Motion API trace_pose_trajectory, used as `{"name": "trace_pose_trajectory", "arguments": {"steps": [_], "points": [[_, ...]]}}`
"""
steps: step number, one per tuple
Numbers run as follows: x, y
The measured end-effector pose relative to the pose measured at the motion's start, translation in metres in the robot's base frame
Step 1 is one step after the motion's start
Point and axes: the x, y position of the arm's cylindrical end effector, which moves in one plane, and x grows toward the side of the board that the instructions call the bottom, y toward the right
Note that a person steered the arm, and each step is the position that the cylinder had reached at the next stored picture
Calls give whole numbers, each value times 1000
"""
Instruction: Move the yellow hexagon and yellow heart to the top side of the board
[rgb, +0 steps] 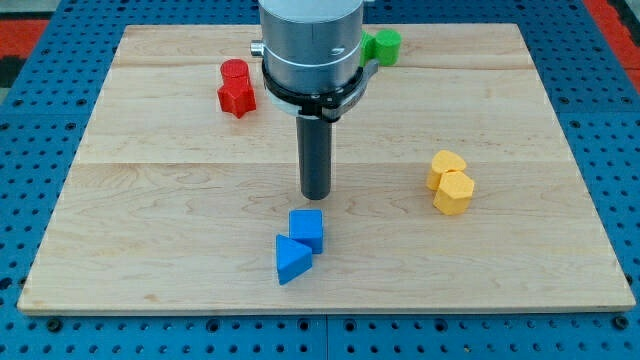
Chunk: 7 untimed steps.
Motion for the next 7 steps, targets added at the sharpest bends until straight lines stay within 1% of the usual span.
{"name": "trace_pose_trajectory", "arguments": {"steps": [1,2,3,4,5,7], "points": [[3,15],[27,46],[48,62],[40,113],[48,119],[49,166]]}}
